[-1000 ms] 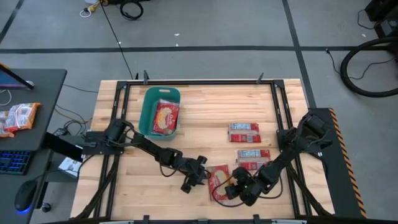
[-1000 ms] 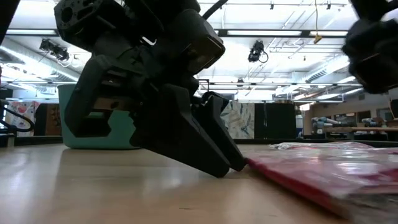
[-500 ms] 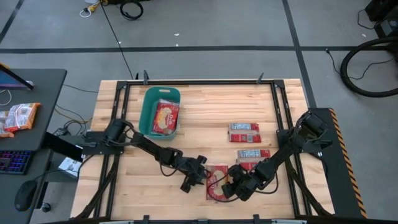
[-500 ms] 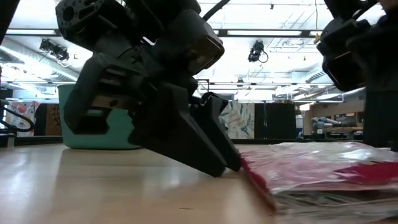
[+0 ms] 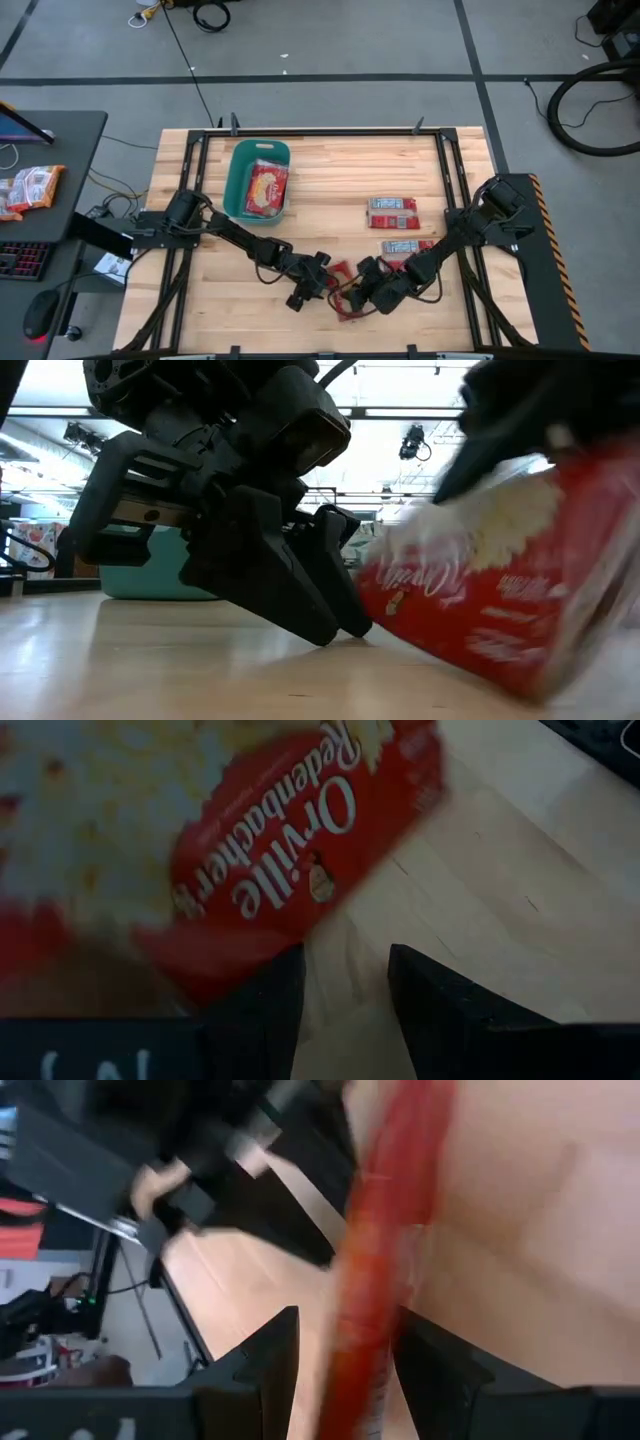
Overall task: Sort popcorn bags into baskets
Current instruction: Put the red popcorn bag into the green bin
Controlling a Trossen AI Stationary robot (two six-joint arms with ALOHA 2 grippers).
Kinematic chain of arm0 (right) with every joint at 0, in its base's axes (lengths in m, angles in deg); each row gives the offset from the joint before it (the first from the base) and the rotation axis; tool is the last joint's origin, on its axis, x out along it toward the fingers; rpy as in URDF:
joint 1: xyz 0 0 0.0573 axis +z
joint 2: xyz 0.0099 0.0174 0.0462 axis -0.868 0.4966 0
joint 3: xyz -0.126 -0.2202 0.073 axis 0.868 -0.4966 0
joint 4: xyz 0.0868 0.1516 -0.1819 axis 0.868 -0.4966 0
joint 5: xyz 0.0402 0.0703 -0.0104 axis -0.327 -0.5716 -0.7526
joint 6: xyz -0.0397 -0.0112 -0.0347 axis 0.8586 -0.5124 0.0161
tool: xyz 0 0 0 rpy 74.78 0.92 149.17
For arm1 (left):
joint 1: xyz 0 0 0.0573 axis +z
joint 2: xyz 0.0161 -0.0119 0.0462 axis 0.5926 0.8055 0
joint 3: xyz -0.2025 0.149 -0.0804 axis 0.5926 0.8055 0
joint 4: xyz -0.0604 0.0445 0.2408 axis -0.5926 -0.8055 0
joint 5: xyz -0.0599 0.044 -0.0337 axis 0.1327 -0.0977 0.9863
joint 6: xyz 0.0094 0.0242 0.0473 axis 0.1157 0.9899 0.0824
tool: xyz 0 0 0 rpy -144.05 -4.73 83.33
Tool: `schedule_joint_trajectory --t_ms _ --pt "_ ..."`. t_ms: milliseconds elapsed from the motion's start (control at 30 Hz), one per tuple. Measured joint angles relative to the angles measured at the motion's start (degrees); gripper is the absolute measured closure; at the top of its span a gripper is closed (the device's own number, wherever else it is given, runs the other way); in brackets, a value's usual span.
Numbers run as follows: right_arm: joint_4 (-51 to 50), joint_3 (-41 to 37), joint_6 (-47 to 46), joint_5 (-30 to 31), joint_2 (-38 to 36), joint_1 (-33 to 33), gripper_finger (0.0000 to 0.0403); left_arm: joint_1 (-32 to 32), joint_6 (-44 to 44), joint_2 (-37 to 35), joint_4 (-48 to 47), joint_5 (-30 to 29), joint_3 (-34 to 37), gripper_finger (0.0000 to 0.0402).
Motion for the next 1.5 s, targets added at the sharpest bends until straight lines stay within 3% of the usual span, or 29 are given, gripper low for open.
schedule_joint_trajectory --t_ms 267,467,700,900,1500 --pt "0.31 -0.02 4.91 -4.26 0.00 -3.18 0.0256 0.36 0.21 0.02 -0.09 -0.11 -0.04 0.0247" --pt "-1.88 -0.03 5.71 -5.76 0.00 -3.46 0.0309 0.87 0.35 -0.64 -1.92 0.15 -0.09 0.0247" --pt "-2.92 -0.06 7.87 -7.23 -0.62 -3.45 0.0375 0.84 1.76 -7.08 -6.39 -3.32 1.68 0.0247" --pt "-3.99 -0.11 11.44 -6.52 -3.45 -3.50 0.0375 0.85 1.19 -15.57 -6.44 -10.42 8.33 0.0260" --pt "-16.96 -0.07 22.42 -8.37 -15.03 -6.46 0.0373 0.53 -4.23 -37.77 -8.40 -19.21 20.95 0.0269"
